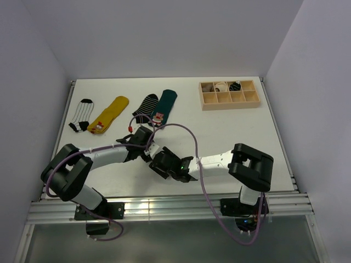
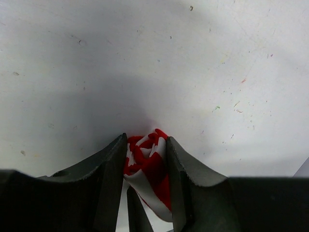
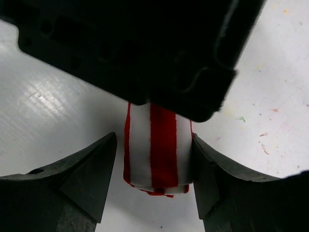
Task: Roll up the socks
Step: Pick up the sock at the center of the board.
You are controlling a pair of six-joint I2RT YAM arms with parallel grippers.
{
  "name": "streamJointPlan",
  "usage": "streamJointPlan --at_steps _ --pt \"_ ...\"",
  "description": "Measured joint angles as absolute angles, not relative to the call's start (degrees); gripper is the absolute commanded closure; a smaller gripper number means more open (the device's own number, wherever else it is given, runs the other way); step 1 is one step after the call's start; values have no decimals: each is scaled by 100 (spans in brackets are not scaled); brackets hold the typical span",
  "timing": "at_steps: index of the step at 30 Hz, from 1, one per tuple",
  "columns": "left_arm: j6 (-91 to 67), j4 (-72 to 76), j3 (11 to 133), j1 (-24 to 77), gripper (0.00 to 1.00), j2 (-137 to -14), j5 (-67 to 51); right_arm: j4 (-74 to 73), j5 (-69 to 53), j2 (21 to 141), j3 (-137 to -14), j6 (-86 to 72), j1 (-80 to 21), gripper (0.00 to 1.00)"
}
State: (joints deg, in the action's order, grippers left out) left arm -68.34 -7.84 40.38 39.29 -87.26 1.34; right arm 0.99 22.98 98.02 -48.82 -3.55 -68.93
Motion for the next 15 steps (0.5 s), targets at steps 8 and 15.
streamJointPlan --at_steps 8,15 --pt "-6838 -784 4042 3946 57 -8729 134 128 2200 9806 -4873 -346 -6901 37" --pt "-6864 -690 4027 3946 54 -8748 130 292 2200 9944 -4908 -346 -6904 61"
